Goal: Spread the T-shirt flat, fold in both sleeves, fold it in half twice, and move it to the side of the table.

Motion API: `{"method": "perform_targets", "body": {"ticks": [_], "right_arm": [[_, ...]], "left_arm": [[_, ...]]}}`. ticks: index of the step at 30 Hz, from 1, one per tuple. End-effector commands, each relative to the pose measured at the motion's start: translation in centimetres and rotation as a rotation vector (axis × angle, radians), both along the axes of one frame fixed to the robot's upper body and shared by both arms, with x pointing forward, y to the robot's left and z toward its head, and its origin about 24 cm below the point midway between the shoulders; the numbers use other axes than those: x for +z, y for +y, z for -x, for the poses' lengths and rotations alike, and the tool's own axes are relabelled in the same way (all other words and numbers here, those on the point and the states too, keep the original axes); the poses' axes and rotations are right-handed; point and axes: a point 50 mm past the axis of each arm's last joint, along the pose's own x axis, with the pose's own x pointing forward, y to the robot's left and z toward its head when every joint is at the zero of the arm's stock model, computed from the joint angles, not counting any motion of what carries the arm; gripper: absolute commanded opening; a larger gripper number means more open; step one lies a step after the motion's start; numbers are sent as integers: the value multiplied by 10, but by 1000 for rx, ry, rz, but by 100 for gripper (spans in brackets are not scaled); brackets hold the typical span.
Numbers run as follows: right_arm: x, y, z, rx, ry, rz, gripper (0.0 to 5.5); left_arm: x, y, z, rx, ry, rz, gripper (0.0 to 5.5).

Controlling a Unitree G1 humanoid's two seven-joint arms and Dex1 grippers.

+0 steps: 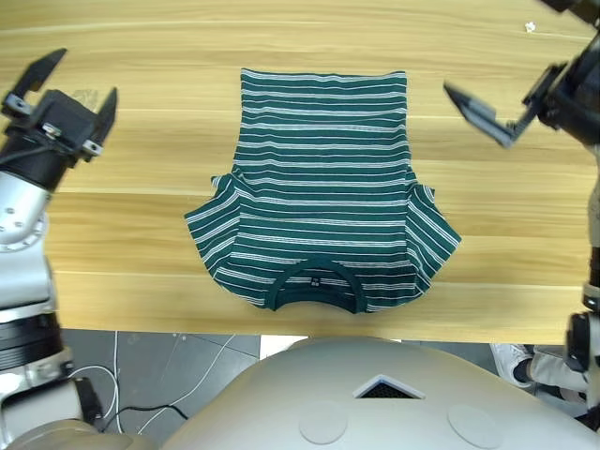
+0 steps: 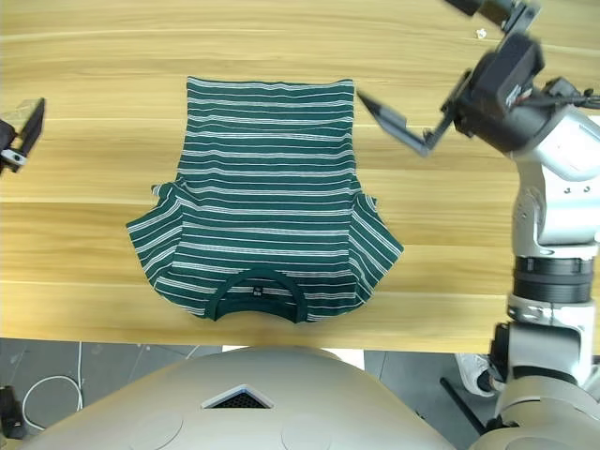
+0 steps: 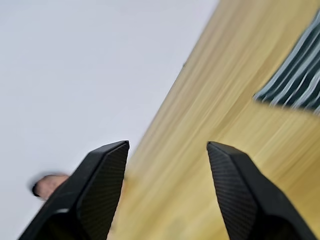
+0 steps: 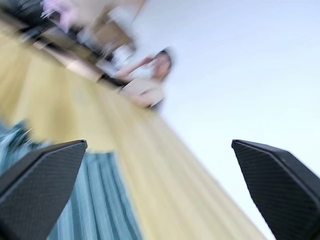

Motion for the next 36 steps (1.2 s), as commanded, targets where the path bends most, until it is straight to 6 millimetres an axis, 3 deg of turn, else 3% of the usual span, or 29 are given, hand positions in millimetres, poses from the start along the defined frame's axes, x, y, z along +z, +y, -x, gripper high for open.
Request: {"method": "perform_targets", "body": {"ticks": [1,7,12,18,22,25,28,36], "right_arm": [[4,1,-13,-71,-25,-79,536],[17,-12,-27,-205,-81,-192,536],[25,-19,-33,-282,-107,-241,536],[24,-18,-37,-326,-103,-245,536],[29,-20,-37,-337,-116,-253,536],[28,-20,-34,-325,-113,-254,536],[24,-19,-30,-323,-105,-260,536],[-4,-29,-4,-357,4,-243,536]], "left_arm": [[-20,-21,6,45,65,298,288],[-66,-35,40,369,261,1107,288],[-93,-56,58,551,412,1380,288],[-121,-60,85,714,525,1427,288],[-122,-54,101,754,540,1394,288],[-110,-38,100,750,431,1357,288],[-92,-43,92,604,343,1437,288],[-72,-50,125,432,304,1547,288]]}}
